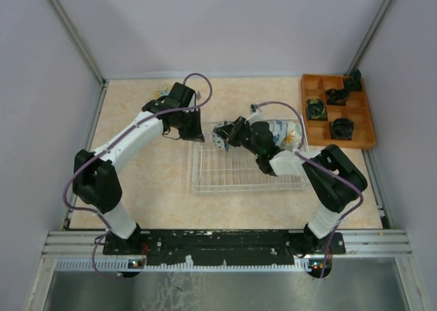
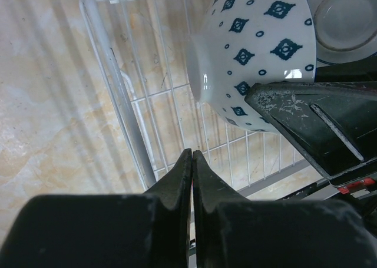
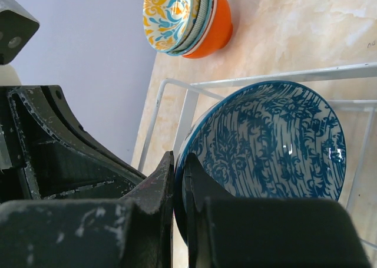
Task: Load the bowls into the dish rack
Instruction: Place the bowl in the dish rack.
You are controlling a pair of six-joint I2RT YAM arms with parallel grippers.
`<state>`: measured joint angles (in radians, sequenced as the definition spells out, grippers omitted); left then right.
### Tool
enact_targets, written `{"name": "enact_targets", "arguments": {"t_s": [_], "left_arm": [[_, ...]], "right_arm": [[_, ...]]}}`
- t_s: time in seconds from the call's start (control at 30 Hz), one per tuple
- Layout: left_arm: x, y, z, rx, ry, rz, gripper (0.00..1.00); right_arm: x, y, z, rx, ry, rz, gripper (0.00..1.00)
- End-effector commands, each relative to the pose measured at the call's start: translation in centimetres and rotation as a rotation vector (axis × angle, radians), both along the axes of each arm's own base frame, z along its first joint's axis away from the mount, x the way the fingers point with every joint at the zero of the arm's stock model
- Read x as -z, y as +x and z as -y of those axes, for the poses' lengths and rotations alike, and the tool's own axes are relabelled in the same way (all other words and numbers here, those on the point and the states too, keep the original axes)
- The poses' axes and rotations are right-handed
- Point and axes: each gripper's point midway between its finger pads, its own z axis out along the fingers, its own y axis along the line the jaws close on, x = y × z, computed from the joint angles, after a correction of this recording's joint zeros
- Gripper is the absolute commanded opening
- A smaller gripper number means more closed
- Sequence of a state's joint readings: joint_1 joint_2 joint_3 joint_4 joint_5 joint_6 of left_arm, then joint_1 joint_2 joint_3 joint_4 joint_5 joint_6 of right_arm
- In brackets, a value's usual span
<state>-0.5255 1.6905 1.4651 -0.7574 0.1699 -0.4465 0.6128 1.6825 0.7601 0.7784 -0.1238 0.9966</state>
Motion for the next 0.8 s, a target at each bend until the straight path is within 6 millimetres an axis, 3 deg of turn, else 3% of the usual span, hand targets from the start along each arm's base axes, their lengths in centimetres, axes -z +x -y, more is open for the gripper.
{"name": "enact_targets", "arguments": {"t_s": [0.0,0.13,0.2,0.77], "left_arm": [[-0.7,0.6,0.8,0.017,-0.007,0.034,0.05],[-0.7,0.7,1.0,0.019,-0.006,0.034,0.05],[-0.7,0.7,1.2,0.021,-0.006,0.032,0.05],[-0.2,1.1,1.8,0.024,0.003,0.024,0.04]], "right_arm": [[-0.3,0.2,0.9,0.038,0.001,0.026,0.04],[0.5,0.0,1.3,0.047,-0.011,0.014,0.04],[-0.7,-0.2,1.6,0.050,0.004,0.038,0.04],[-0.1,-0.5,4.1,0.116,-0.086,0.022,0.13]]}}
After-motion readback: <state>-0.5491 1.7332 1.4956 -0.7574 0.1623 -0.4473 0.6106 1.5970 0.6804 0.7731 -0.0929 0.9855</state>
